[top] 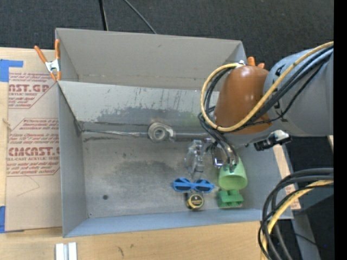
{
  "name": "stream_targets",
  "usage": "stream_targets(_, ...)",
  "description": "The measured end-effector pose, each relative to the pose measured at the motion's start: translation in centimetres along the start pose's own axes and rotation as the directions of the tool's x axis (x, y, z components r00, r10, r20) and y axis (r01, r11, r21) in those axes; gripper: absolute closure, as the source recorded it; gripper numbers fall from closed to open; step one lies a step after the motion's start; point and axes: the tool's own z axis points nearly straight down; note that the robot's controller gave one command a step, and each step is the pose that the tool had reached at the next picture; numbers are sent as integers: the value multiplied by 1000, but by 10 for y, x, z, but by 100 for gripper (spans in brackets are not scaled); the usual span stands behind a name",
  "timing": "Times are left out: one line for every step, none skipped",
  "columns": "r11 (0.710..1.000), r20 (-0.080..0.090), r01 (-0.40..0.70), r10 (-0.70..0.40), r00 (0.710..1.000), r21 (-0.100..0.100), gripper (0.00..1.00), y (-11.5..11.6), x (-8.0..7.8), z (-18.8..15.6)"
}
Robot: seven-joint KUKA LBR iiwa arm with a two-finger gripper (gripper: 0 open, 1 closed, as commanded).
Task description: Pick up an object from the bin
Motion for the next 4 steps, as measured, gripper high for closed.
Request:
stream_targets(1000, 9, 0, 0, 1000, 0, 0, 0, -2, -4)
stream_targets(1000, -1, 8, -8, 1000, 2, 0, -58, 23, 80)
stream_targets(1000, 11, 13, -13, 1000, 1, 100, -55, 19, 75)
stream_targets(976, 11, -219, 219, 976, -5, 100, 9, -16, 63)
